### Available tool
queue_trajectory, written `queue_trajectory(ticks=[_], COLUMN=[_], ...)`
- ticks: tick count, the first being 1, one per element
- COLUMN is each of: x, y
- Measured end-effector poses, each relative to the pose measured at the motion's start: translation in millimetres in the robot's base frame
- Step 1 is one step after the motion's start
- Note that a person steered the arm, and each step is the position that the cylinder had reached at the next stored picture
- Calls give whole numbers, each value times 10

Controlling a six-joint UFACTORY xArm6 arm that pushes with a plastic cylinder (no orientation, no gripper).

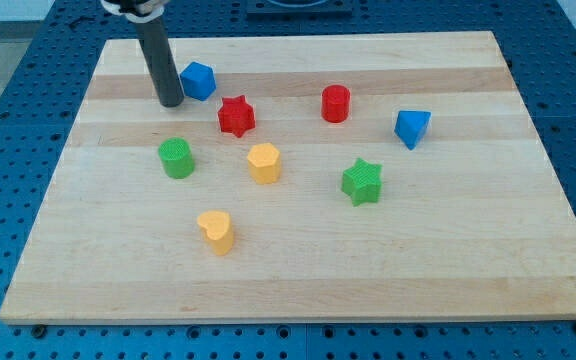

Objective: Push the blue cube slightly right

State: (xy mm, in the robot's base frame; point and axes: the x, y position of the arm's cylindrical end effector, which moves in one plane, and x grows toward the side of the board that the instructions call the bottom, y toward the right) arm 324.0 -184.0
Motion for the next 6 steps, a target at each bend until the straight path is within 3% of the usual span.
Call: queue_trajectory(ticks=[2,4,6], x=[-265,-345,-145], y=[-196,301,836])
